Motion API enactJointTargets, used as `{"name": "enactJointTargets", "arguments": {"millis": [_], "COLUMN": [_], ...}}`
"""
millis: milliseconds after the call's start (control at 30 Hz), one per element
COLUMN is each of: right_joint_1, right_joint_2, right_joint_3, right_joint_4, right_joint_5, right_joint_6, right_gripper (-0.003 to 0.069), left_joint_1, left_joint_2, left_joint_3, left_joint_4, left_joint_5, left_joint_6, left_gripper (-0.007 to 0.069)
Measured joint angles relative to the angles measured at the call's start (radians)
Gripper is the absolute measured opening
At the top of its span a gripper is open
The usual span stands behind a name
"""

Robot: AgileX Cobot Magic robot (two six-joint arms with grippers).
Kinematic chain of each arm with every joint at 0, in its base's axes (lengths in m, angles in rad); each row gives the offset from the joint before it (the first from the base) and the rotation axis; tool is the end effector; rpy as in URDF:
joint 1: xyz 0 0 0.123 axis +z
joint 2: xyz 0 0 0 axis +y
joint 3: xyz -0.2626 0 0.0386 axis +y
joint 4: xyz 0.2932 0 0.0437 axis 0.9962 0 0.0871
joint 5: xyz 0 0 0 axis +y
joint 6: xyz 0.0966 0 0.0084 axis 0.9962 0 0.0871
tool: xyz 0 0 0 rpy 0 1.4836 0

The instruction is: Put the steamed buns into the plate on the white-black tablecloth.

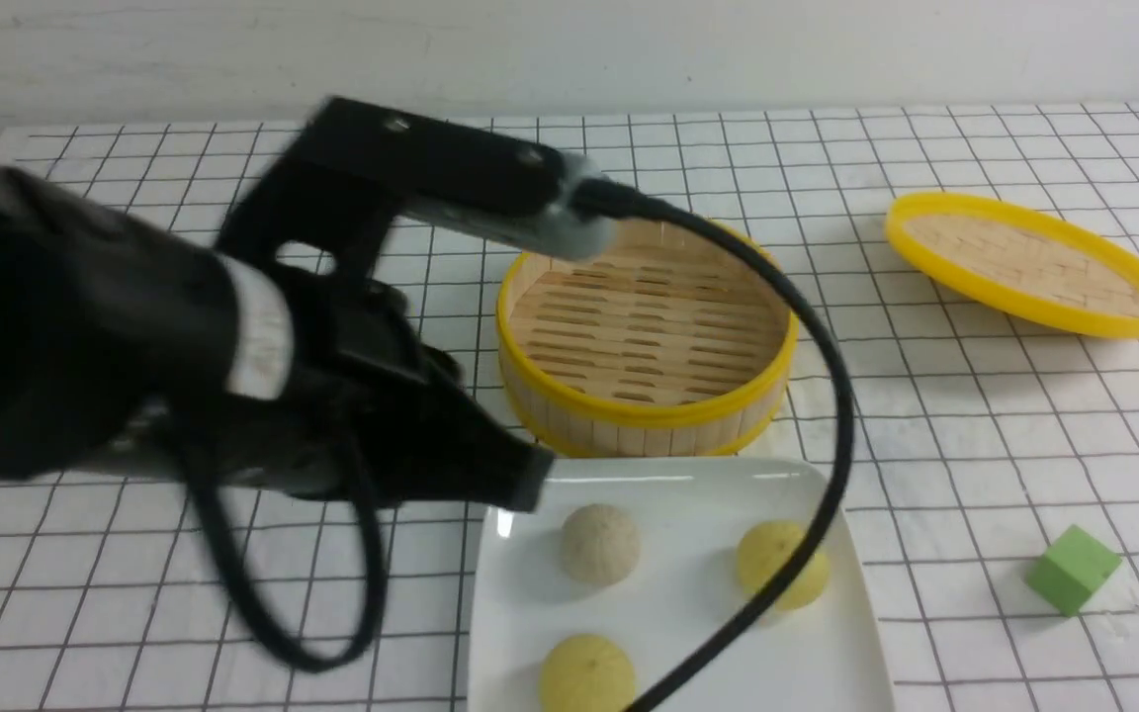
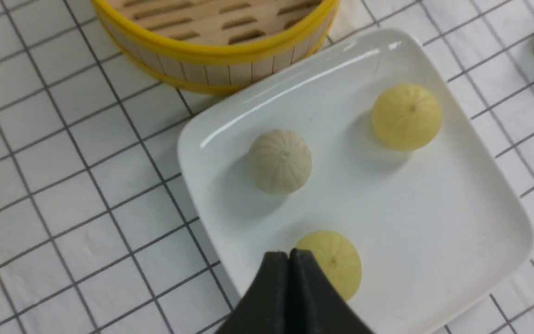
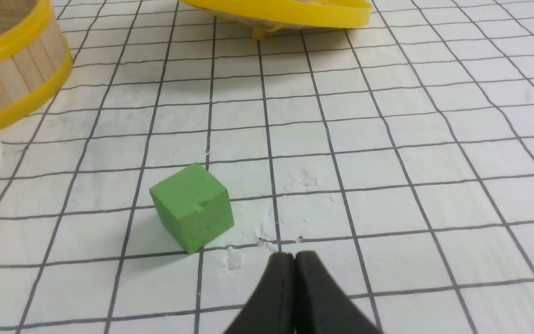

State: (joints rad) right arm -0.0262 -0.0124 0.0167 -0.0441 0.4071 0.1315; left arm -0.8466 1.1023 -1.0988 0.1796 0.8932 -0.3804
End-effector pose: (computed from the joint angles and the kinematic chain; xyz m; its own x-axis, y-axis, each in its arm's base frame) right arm 0.1221 -0.0049 0.1699 -0.3129 0.0991 -0.9446 0.0715 0.9942 0.0806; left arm 0.1930 -0.1978 0.3484 -0.6379 0.3268 -0.6973 0.5280 0.8448 -0.0871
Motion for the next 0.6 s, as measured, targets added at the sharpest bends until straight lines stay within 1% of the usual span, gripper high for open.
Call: {"name": "enactJointTargets", "arguments": {"millis": [100,167,200,267,300,333,367,400,433,533,600], "right_joint_1": [0.000,0.000,0.000,0.000,0.000,0.000,0.000,0.000,0.000,0.000,0.000], "right_joint_2": [0.000,0.000,0.000,0.000,0.000,0.000,0.000,0.000,0.000,0.000,0.000], "right_joint_3": [0.000,0.000,0.000,0.000,0.000,0.000,0.000,0.000,0.000,0.000,0.000], "right_joint_4": [0.000,0.000,0.001,0.001,0.001,0.001,0.001,0.001,0.001,0.000,0.000], "right_joint_5": [0.000,0.000,0.000,0.000,0.000,0.000,0.000,0.000,0.000,0.000,0.000], "right_joint_6": [0.000,0.000,0.000,0.000,0.000,0.000,0.000,0.000,0.000,0.000,0.000], "right_gripper": [0.0012,0.0012,0.0012,0.0012,0.0013,0.0015,0.0015,0.0018,0.0018,0.0019,0.0020], "left_joint_1": [0.000,0.000,0.000,0.000,0.000,0.000,0.000,0.000,0.000,0.000,0.000], "left_joint_2": [-0.131,-0.225,-0.280,-0.367,-0.375,-0.418,-0.440,-0.457,-0.465,-0.473,-0.473], "left_joint_3": [0.003,0.028,0.063,0.156,0.168,0.265,0.314,0.383,0.424,0.530,0.585], "left_joint_4": [0.011,0.017,0.018,0.015,0.015,0.017,0.019,0.021,0.021,0.010,0.010], "left_joint_5": [0.100,0.137,0.131,0.061,0.050,-0.055,-0.113,-0.219,-0.265,-0.473,-0.570], "left_joint_6": [-0.001,-0.018,-0.033,-0.063,-0.065,-0.076,-0.079,-0.083,-0.083,-0.086,-0.086], "left_gripper": [0.0002,0.0002,0.0002,0.0002,0.0002,0.0002,0.0002,0.0002,0.0003,0.0006,0.0009]}}
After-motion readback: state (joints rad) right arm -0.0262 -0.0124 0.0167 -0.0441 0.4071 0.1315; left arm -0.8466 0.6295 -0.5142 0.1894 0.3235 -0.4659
